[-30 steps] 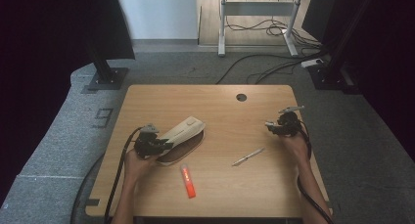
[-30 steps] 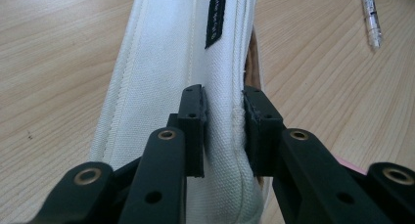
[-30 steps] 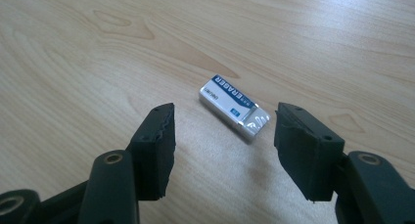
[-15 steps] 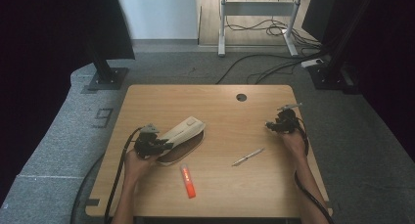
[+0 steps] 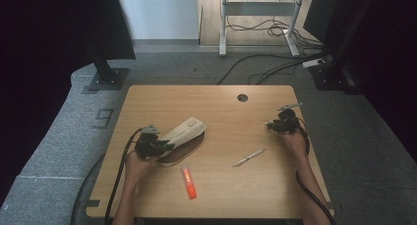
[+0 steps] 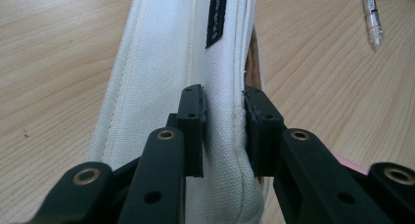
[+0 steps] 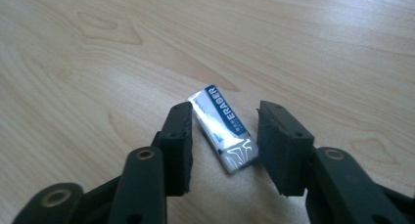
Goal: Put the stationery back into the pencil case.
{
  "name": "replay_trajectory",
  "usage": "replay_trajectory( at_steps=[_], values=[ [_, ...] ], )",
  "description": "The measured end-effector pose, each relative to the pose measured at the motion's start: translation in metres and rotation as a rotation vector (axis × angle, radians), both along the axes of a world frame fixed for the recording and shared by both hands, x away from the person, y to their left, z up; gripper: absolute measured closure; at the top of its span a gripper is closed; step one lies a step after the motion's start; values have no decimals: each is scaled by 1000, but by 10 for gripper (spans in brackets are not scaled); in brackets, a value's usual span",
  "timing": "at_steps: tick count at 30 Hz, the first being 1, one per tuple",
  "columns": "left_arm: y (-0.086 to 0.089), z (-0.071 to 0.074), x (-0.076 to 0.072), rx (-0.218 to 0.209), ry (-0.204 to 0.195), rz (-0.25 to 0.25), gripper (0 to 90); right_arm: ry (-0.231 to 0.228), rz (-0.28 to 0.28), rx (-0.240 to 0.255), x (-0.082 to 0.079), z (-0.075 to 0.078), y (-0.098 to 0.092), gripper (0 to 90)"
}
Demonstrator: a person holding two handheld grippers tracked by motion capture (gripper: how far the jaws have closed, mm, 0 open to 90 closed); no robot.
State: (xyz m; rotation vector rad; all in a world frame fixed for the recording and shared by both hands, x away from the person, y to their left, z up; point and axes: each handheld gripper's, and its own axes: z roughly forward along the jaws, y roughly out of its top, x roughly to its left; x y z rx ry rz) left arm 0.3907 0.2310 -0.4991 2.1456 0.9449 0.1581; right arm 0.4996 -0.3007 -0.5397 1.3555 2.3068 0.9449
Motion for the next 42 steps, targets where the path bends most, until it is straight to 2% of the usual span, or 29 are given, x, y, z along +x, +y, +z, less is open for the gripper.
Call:
replay_trajectory(
  at_steps=[6,15,24,29,37,42],
  values=[
    [0,0,0,4,0,-3,720,-10,27,-49,-6,1,5,633],
    [-1,-1,0,8,0,-5,717,16,31,-51,-8,3,12,714],
    [0,-1,0,1,3,-3,717,39,6,-26,-12,4,10,720],
    [0,0,0,1,4,0,718,24,-4,-2,-17,9,7,721],
    [0,0,0,-1,2,1,719,5,11,11,-27,23,10,720],
    [2,0,1,-21,14,8,721,-3,32,16,-35,28,14,720]
  ],
)
